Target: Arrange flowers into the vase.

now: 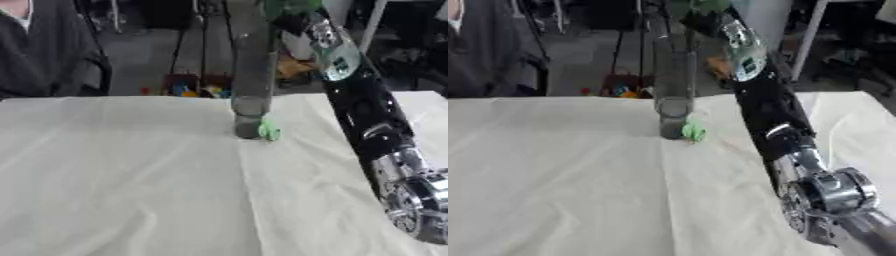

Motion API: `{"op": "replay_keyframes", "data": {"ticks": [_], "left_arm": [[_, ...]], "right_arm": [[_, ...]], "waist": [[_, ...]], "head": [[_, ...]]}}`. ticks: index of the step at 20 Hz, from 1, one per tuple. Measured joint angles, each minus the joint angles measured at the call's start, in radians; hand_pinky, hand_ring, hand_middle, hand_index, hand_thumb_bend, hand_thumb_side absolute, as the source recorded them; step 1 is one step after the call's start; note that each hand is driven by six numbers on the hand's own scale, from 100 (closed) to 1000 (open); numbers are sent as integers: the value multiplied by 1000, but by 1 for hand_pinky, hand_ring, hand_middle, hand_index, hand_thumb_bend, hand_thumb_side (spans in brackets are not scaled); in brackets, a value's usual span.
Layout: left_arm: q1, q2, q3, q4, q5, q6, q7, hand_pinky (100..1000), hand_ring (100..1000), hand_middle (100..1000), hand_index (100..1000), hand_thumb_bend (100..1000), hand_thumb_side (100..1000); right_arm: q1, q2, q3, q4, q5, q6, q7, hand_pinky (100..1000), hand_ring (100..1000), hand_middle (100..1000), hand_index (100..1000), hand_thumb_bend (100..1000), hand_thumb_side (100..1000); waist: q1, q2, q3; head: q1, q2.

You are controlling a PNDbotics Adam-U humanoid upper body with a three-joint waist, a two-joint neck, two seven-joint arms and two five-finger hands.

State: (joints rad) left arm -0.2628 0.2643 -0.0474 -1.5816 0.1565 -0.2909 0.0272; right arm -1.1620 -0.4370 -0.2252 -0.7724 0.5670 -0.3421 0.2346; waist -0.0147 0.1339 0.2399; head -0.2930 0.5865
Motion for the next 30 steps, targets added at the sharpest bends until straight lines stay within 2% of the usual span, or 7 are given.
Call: {"op": "replay_keyframes", "data": {"ticks": [1,3,9,14,19,25,30], "left_arm": [[0,0,0,0,0,0,0,920,677,755,641,1000,517],[1,0,3,0,0,0,0,920,677,755,641,1000,517],[6,0,3,0,0,0,0,920,677,755,641,1000,516],[7,0,3,0,0,0,0,921,677,755,641,1000,517],[8,0,3,0,0,0,0,921,676,755,640,1000,517],[8,0,3,1,0,0,0,921,676,756,640,1000,517],[8,0,3,1,0,0,0,922,677,757,641,1000,517]], "right_arm": [[0,0,-3,7,-6,7,3,889,1000,875,899,100,877],[0,0,-9,21,-26,28,7,902,1000,897,912,100,911],[0,0,-13,53,-72,81,18,909,1000,912,932,100,931],[0,0,-11,61,-75,88,34,919,1000,932,987,100,931],[1,-1,-2,64,-42,46,91,1000,1000,1000,1000,100,905],[11,-7,-2,64,32,-21,157,1000,1000,1000,1000,100,900],[24,-8,-2,71,89,-51,184,1000,1000,1000,1000,100,925]], "waist": [[0,-1,0],[0,-4,0],[0,-5,0],[1,-5,-1],[1,-5,-4],[2,-5,-13],[3,-5,-15]], "head": [[0,0],[1,0],[3,0],[6,0],[7,0],[9,0],[11,0]]}}
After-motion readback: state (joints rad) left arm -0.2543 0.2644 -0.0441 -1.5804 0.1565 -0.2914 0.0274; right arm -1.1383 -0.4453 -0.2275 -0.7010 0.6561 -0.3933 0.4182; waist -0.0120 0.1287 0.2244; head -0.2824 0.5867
